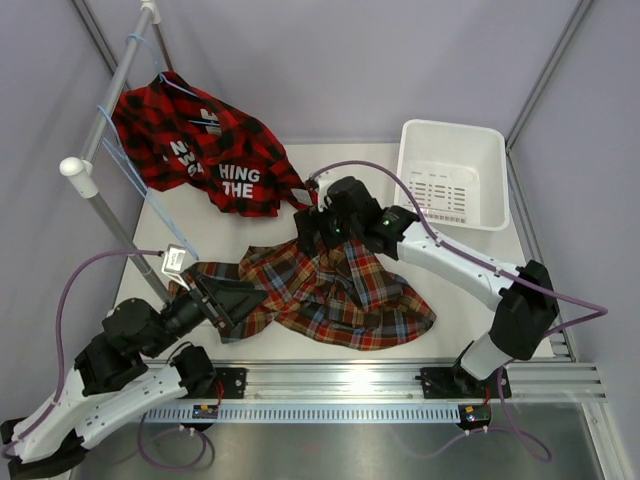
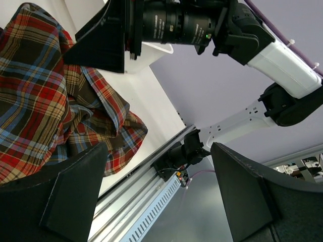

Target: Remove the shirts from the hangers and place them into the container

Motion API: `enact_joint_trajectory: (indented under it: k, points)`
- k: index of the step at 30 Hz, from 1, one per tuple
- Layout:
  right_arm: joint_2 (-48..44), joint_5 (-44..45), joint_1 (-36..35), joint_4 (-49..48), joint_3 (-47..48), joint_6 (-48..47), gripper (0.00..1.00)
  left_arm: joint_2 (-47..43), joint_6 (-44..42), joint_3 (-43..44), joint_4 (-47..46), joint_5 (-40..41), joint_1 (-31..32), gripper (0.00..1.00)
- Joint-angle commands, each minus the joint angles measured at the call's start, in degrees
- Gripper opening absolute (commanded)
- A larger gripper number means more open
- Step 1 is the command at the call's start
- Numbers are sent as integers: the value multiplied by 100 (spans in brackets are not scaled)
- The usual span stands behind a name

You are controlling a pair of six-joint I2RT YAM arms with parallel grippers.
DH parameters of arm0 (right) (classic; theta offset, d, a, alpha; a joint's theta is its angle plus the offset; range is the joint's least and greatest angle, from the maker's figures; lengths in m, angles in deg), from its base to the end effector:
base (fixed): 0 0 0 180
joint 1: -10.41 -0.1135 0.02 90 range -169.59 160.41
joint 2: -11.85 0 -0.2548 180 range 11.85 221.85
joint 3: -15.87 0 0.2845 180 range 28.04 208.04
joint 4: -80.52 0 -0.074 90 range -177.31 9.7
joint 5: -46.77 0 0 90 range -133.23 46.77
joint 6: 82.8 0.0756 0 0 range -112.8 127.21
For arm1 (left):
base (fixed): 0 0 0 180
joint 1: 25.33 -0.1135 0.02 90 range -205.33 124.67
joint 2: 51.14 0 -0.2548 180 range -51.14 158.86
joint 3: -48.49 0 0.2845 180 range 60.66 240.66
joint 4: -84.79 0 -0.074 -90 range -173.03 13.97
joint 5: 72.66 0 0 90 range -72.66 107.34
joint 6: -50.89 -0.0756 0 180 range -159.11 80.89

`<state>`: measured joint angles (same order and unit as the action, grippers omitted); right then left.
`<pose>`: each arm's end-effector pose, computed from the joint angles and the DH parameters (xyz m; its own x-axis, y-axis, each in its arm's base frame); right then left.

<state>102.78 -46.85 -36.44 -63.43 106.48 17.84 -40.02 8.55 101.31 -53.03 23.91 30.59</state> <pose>0.2899 0.3162 0.2781 -0.5394 -0.3060 -0.7844 -0.6749 0.7142 0.1855 0.0809 -0.1041 0.3507 -0.5640 -0.4768 -0.6742 0.5075 0.4439 -0.7385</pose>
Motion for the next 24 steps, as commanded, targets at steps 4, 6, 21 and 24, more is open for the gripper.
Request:
enact_joint_trajectory:
  k: [4,6,21,24]
  points:
    - [-409,265,-281,-181,-758,360,98,198,42,101,-275,-42,-2,90]
    - [-454,283,-342,-340,-960,448,97,216,59,119,-266,11,7,95]
    - [987,-122,-430,-771,-268,545,84,-233,437,-119,-355,451,7,99]
    - [1084,-131,-421,-981,-399,589,62,-127,341,40,-179,416,6,99]
